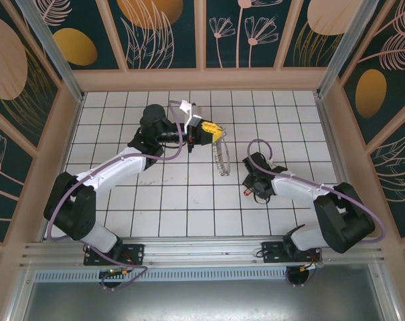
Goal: Put the keys on the keyring
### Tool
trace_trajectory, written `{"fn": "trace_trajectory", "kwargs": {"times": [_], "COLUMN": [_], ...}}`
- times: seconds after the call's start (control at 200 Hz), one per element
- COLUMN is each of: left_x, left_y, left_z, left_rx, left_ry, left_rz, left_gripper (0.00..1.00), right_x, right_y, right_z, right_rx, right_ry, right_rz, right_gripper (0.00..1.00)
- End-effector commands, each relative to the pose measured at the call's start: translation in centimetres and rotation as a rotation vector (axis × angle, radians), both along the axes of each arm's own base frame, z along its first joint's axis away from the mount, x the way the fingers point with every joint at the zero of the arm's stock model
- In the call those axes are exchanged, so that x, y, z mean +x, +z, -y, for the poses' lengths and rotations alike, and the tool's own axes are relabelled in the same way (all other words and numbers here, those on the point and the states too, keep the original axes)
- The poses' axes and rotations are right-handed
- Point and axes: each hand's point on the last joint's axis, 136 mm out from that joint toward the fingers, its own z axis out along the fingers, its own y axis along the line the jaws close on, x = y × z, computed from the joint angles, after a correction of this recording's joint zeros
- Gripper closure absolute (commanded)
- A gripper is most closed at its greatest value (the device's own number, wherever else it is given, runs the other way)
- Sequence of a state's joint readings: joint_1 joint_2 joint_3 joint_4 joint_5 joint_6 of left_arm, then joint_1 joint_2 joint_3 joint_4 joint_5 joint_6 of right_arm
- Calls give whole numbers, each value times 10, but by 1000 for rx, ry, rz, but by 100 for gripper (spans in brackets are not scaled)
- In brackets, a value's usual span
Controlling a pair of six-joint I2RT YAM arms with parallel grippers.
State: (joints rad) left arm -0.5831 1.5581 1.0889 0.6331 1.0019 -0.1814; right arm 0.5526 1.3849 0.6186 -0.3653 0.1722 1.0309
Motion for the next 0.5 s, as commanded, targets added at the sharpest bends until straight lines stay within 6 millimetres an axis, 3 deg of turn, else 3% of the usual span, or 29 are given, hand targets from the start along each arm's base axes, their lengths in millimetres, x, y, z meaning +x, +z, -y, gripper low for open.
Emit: {"fn": "trace_trajectory", "kwargs": {"times": [0.0, 0.19, 0.39, 0.495], "left_x": [-15, -15, -14, -14], "left_y": [23, 21, 20, 20], "left_z": [-5, -4, -4, -3], "left_rx": [-51, -50, -50, -49], "left_ry": [-31, -37, -41, -43], "left_rz": [74, 71, 65, 62], "left_gripper": [100, 100, 100, 100], "right_x": [0, -3, -2, 2], "right_y": [-1, -1, 8, 19], "right_z": [-5, -3, -2, -1], "right_rx": [0, -5, -4, -11], "right_ry": [9, 10, 23, 38], "right_rz": [-11, -14, 7, 41], "right_gripper": [57, 71, 100, 100]}}
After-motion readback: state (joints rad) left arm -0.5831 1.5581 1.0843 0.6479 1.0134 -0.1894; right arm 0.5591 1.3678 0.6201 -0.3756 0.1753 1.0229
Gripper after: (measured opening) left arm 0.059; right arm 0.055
